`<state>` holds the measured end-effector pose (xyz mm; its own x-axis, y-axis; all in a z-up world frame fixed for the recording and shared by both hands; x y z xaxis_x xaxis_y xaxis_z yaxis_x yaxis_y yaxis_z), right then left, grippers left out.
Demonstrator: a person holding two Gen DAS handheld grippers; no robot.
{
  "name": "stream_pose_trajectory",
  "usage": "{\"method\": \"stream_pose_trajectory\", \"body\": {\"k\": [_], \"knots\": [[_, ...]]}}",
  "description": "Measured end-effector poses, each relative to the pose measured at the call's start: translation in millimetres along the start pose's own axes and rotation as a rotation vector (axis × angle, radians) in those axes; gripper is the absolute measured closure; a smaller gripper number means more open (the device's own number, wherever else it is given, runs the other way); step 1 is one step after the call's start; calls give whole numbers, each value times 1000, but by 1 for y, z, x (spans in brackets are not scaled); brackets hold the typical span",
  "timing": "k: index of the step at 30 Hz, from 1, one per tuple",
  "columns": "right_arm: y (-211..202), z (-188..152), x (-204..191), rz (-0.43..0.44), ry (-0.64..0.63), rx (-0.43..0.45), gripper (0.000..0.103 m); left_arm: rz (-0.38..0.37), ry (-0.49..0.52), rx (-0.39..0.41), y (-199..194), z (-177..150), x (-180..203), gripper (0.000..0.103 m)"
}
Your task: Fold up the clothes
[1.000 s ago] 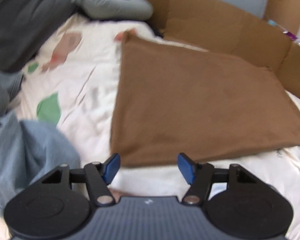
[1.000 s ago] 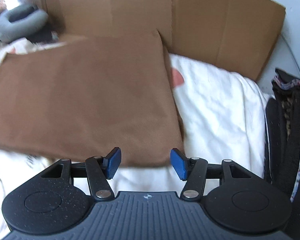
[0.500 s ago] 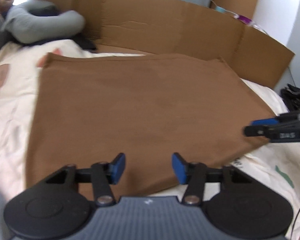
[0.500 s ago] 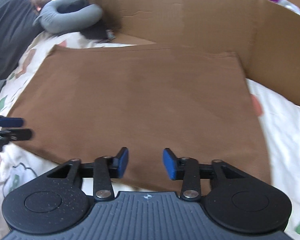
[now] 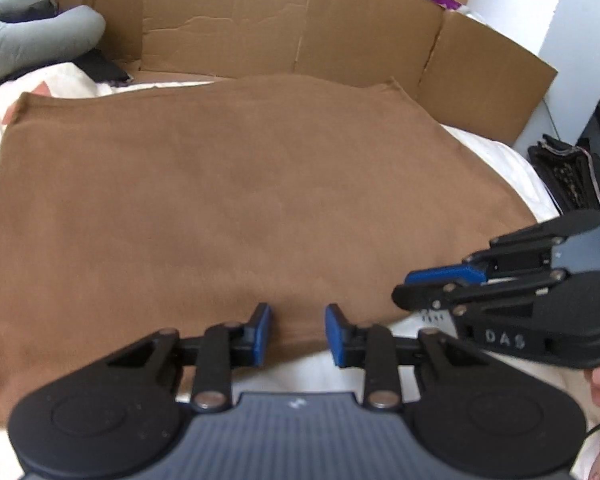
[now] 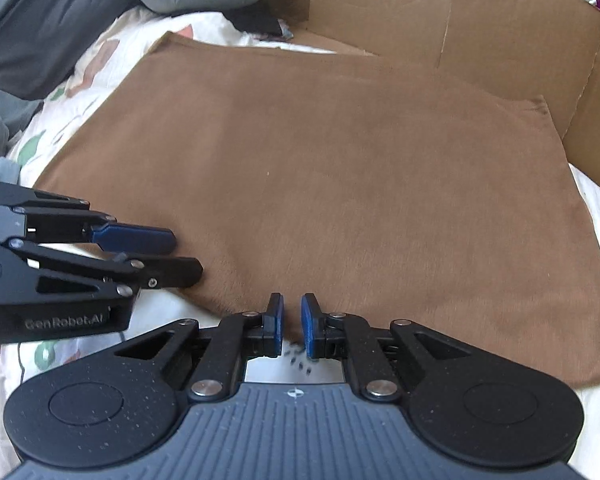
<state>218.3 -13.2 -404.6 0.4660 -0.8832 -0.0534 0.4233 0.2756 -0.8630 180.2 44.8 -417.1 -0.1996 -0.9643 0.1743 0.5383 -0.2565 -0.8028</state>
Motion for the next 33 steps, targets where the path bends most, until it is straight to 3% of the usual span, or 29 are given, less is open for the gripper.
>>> {"method": "stream_pose_trajectory", "body": {"k": [6,14,24,33], "knots": [[-11,-5,5,17,33,-20,85,2,-8,6,-17,-7,-1,71],[-30,-7,33,-30,105,-19,80,54,-114,40,-53,-16,-38,57],[-35,-6,73,-90,221,-24,69,182,-341,29,-89,-38,-114,47],[-28,-10,91,-112,293,-52,68,178,-538,-3,-91,-64,-143,47]]}}
Point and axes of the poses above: each gripper's, at about its wrist camera, not at the fingertips, and y roughly the way its jaws point, x to its right, z to its top, the point moved 7 cm from there along y, roughly the way its jaws point, and after that the axes turned 4 degrees about -x, right-handed, at the moved point
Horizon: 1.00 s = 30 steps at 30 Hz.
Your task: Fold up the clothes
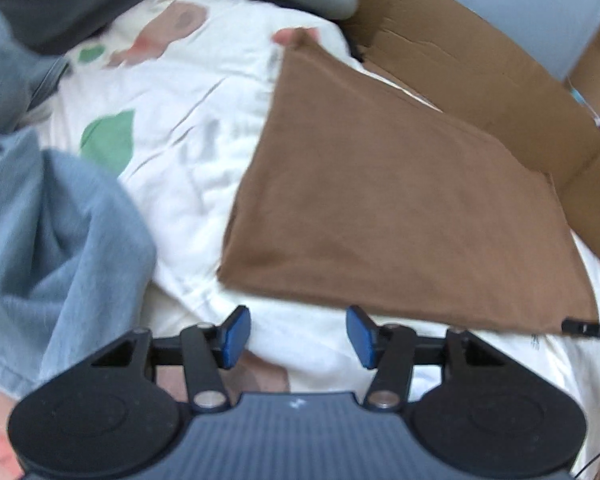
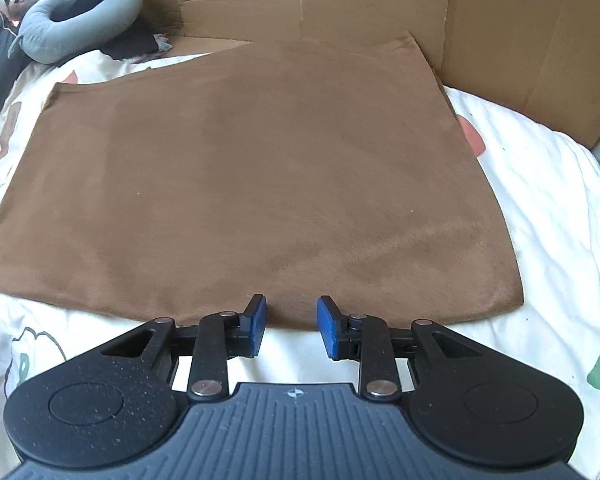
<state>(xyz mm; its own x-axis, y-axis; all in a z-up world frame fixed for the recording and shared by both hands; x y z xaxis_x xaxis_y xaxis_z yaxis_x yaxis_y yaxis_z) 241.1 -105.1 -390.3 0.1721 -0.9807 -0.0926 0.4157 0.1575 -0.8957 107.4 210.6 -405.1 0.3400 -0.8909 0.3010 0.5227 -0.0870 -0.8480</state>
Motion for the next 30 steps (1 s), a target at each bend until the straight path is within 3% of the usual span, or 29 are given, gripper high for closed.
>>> {"method": "stream_pose_trajectory", "body": {"k": [11,16,19,22,30], "knots": [[-11,-11,38,7,125,30,68,-60,-94,21,0,5,-7,38],[-15,-20,64,67,271,50,68,-115,-176,35,2,7,-15,34],[-19,-24,79,135,364,87,62,-134,-216,55,4,9,-20,35],[-20,-29,93,151,423,108,61,-142,-239,72,9,14,-23,37],[-15,-41,119,203,583,115,61,-225,-414,63,15,9,-33,37]]}}
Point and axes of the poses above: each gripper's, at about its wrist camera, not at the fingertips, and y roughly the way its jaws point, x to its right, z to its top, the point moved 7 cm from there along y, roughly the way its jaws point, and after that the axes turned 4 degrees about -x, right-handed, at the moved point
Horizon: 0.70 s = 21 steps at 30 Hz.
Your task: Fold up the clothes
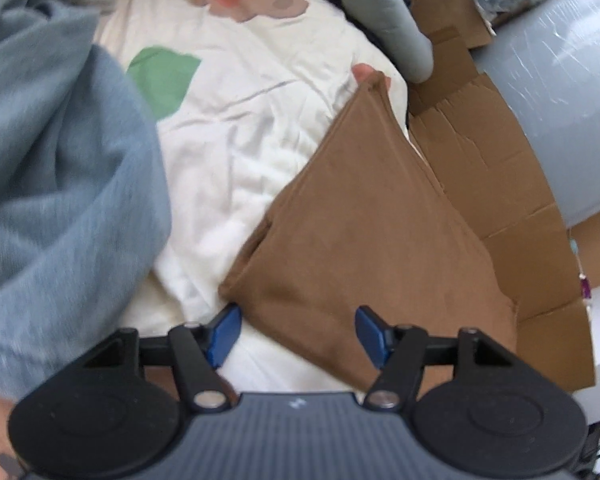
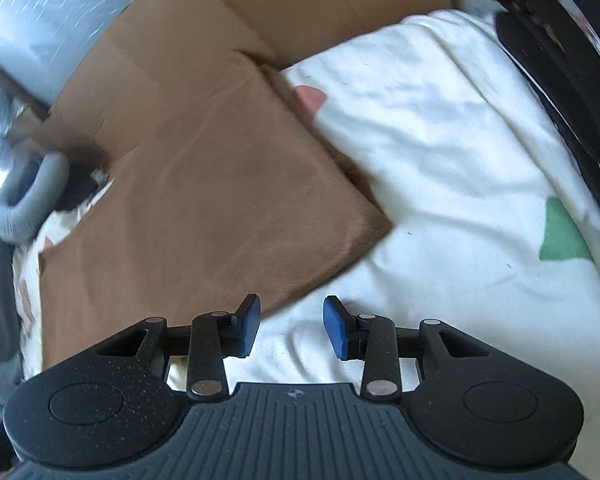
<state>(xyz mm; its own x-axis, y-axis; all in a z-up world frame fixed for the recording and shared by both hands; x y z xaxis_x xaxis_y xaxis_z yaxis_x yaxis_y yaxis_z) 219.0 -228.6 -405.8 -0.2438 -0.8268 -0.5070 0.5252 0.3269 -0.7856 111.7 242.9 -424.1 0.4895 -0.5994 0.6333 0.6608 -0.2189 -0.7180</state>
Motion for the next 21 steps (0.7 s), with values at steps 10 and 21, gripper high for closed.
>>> {"method": "stream_pose_trajectory", "body": {"k": [10,21], "knots": [[-1,2,27,72,197,32,60,-82,-111,59,2,3,-14,36],[6,19,52,141,376,124,61,-108,-176,87,1,4,-25,52]]}}
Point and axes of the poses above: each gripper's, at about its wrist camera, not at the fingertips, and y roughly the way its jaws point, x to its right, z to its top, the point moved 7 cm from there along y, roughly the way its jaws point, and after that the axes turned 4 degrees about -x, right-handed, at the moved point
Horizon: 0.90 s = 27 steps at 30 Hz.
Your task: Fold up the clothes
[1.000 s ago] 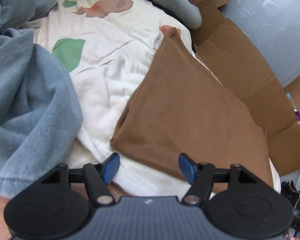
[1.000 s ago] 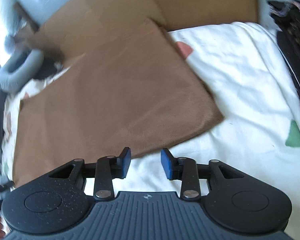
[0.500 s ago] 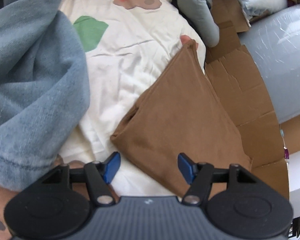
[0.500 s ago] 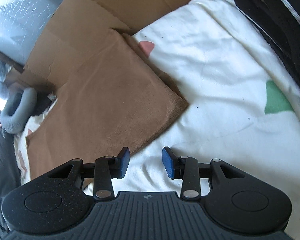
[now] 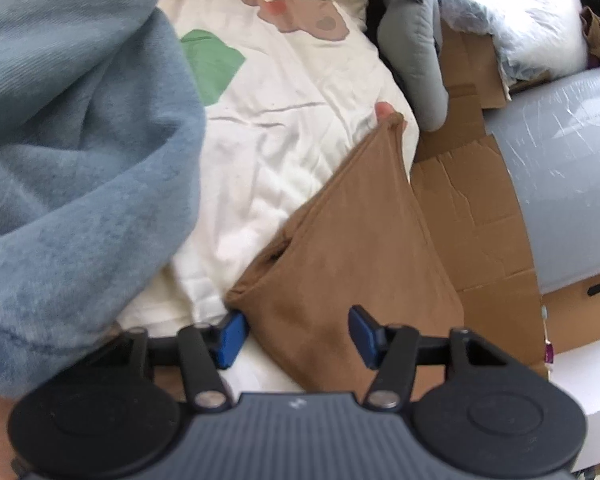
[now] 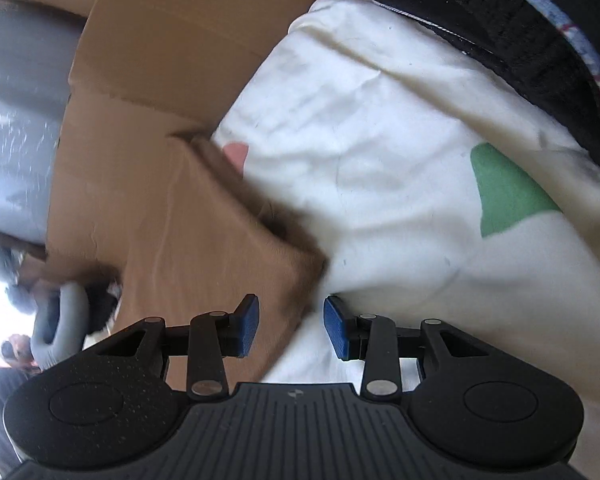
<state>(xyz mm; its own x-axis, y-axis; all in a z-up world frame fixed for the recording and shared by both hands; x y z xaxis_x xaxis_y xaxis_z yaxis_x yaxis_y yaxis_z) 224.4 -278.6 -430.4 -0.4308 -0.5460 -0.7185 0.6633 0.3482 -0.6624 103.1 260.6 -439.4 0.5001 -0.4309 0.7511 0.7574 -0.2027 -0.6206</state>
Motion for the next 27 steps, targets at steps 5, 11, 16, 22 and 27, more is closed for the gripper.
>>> {"method": "stream_pose_trajectory", "body": {"k": [5,11,16,22,27], "knots": [[7,9,-4,20,-6,15,62,-5,-76,5,-1,2,-15,76],[3,14,-4,34,-18,15,84,5,-97,10,-2,4,-18,84],[6,10,-3,50,7,2,74,3,-98,13,-1,4,-17,79],[16,8,-6,58,-13,1,68,1,-60,48,-1,1,-7,63],[22,13,-10,68,-21,9,69,9,-56,68,5,3,-3,67]]}}
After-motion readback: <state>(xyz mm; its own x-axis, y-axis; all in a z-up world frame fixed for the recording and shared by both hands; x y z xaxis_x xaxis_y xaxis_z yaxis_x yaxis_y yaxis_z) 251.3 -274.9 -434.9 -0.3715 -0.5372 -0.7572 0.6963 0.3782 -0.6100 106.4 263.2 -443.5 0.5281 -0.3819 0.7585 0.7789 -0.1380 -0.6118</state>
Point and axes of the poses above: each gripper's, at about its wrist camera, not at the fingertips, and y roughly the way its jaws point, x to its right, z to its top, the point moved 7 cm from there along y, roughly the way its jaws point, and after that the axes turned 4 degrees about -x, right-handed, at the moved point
